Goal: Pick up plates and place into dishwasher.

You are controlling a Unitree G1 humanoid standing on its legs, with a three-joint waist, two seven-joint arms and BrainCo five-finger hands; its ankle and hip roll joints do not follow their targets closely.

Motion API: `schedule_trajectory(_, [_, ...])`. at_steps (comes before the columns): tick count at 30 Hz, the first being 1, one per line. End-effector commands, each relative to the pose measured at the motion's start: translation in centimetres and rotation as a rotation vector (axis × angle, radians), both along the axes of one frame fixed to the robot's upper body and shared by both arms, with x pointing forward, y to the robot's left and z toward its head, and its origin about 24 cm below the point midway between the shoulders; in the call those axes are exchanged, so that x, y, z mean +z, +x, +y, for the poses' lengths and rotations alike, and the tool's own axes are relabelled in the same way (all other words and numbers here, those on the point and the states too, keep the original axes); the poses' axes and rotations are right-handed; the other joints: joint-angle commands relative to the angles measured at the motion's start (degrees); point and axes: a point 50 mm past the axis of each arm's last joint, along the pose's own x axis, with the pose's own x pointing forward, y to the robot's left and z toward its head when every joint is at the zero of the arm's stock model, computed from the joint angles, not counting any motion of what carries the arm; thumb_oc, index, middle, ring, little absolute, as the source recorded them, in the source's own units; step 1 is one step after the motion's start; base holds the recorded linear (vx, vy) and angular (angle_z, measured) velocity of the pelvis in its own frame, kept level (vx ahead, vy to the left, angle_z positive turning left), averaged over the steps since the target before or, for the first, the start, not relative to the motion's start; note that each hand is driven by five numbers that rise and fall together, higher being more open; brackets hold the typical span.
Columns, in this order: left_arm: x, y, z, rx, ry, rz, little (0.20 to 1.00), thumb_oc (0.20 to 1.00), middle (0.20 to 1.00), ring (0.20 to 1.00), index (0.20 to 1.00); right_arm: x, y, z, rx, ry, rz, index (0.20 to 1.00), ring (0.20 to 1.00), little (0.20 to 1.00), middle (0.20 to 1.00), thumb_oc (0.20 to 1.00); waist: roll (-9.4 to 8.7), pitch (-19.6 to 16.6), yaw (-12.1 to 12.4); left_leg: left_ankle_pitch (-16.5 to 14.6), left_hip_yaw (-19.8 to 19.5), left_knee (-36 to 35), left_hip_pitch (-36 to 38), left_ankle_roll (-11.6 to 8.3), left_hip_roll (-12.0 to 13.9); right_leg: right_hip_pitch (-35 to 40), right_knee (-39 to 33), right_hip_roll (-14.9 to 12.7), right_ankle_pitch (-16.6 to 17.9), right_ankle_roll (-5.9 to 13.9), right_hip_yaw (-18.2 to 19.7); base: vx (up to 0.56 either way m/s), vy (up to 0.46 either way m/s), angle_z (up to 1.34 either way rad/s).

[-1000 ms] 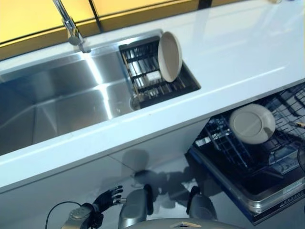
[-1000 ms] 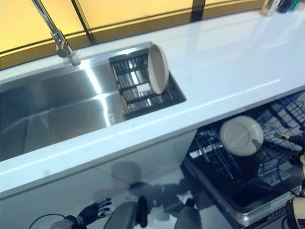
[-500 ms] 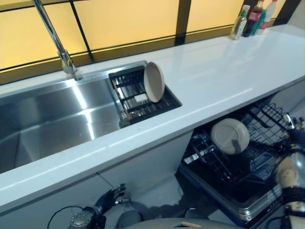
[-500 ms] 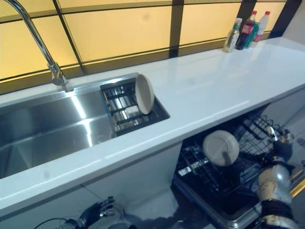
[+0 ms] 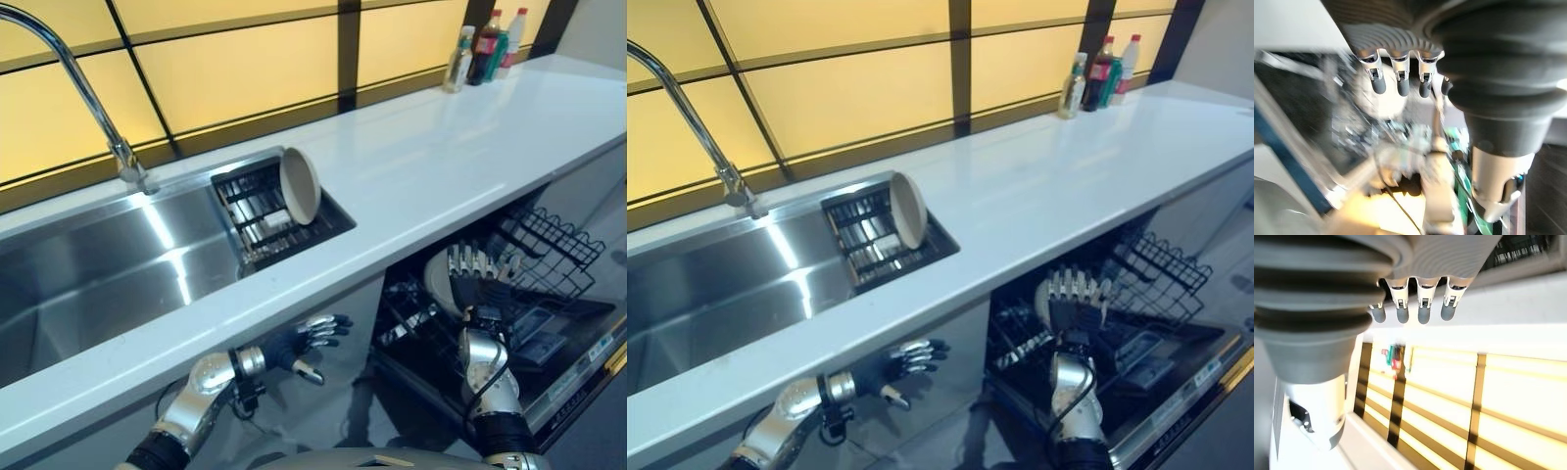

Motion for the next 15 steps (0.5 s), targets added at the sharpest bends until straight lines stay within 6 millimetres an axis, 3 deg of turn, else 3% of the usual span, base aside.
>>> schedule_trajectory(1, [4.6, 0.7, -2.8, -0.144, -0.144, -0.172, 1.0, 1.0, 1.0, 1.0, 1.0, 4.3, 1.0, 0.2, 0.0, -0.19, -0.171, 1.0, 1.0, 1.0, 1.0, 1.0, 0.85, 1.7, -1.3, -2.5, 0.1, -3.5, 3.4, 2.92, -0.8, -1.6, 0.1, 0.6, 4.6, 2.24, 2.2, -0.06, 0.03, -0.01])
schedule_trajectory(4, [7.3, 1.9, -3.7, -0.089, -0.298, -0.206, 1.0, 1.0, 1.0, 1.0, 1.0, 4.8, 0.7, 0.4, -0.007, -0.314, -0.194, 1.0, 1.0, 1.0, 1.0, 1.0, 0.55, 1.3, -1.7, -2.3, 0.5, -4.2, 3.6, 3.15, -1.2, -2.2, 0.2, 0.4, 5.7, 2.4, 2.8, -0.04, 0.023, -0.02])
schedule_trajectory(8, [11.9, 4.2, -2.8, 0.203, -0.506, -0.293, 1.0, 1.0, 1.0, 1.0, 1.0, 6.7, -0.5, 0.7, -0.082, -0.754, -0.18, 1.0, 1.0, 1.0, 1.0, 1.0, -0.08, 0.5, -1.6, -1.8, -0.3, -5.2, 3.5, 3.36, -2.3, -2.7, 0.1, 0.2, 7.1, 2.38, 3.7, -0.04, 0.026, -0.04])
schedule_trajectory(12, [14.5, 4.6, -0.1, 0.437, -0.531, -0.474, 1.0, 1.0, 1.0, 1.0, 1.0, 7.4, -1.0, 0.9, -0.06, -0.865, -0.215, 1.0, 1.0, 1.0, 1.0, 1.0, -0.59, 0.3, -0.4, -2.1, -1.9, -4.9, 2.9, 3.75, -3.4, -3.2, 0.8, 0.5, 7.1, 2.11, 4.2, -0.04, 0.043, -0.01])
schedule_trajectory(15, [15.4, 5.3, 1.3, 0.594, -0.496, -0.544, 1.0, 1.0, 1.0, 1.0, 1.0, 7.4, -0.5, 0.7, -0.054, -0.809, -0.232, 1.0, 1.0, 1.0, 1.0, 1.0, -0.71, 0.4, 0.9, -2.3, -3.5, -4.8, 2.6, 4.48, -4.4, -3.3, 2.6, 0.2, 7.4, 1.88, 3.9, -0.04, 0.077, 0.01])
